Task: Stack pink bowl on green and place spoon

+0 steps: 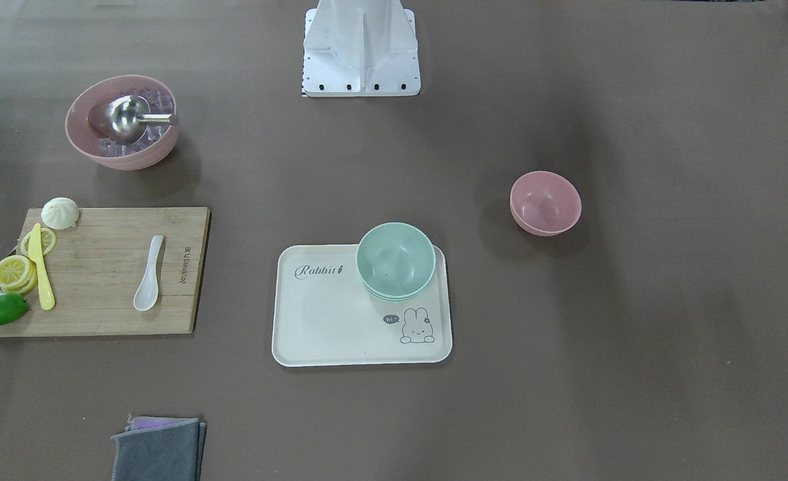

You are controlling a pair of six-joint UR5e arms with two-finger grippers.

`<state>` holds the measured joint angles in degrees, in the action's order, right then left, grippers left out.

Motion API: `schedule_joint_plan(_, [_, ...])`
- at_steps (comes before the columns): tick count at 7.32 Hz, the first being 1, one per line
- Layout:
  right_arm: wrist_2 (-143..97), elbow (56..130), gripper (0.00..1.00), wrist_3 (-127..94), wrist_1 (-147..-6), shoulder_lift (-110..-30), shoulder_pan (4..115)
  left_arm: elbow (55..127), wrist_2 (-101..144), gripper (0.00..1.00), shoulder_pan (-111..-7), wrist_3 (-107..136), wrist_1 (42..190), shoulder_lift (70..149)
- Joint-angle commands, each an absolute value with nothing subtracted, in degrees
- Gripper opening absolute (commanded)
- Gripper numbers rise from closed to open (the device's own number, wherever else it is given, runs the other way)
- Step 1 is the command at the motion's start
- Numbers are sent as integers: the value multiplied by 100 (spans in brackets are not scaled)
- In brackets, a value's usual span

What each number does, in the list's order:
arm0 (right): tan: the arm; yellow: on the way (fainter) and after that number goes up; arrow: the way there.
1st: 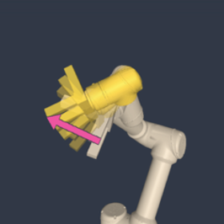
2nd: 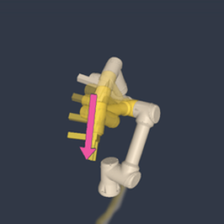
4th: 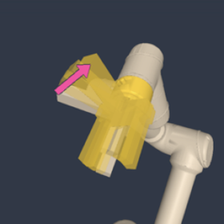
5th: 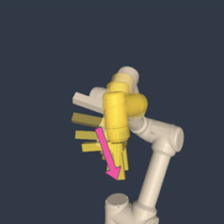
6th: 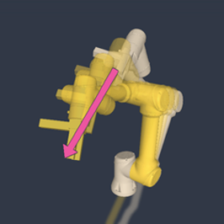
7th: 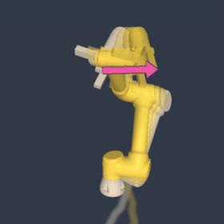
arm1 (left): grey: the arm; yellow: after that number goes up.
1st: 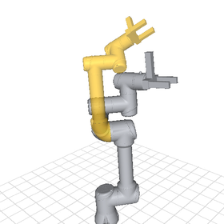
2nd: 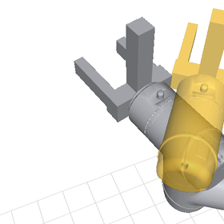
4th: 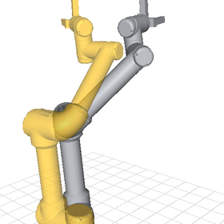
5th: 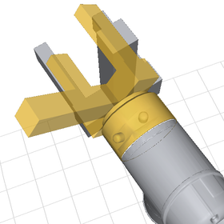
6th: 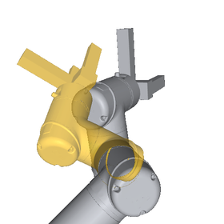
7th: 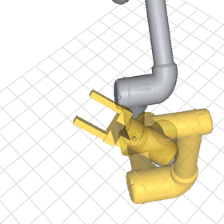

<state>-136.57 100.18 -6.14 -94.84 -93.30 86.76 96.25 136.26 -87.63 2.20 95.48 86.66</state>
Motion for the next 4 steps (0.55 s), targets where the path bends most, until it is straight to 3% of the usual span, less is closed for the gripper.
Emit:
schedule_joint_plan(1, [-13676, 10054, 100, -615, -9483, -9325, 8675, 9615, 13623, 98, -8763, 220, 9545, 8684])
schedule_joint_plan(4, [-13676, 10081, 100, -615, -9492, -9334, 8675, 9615, 13623, 98, -8763, 220, 9545, 8684])
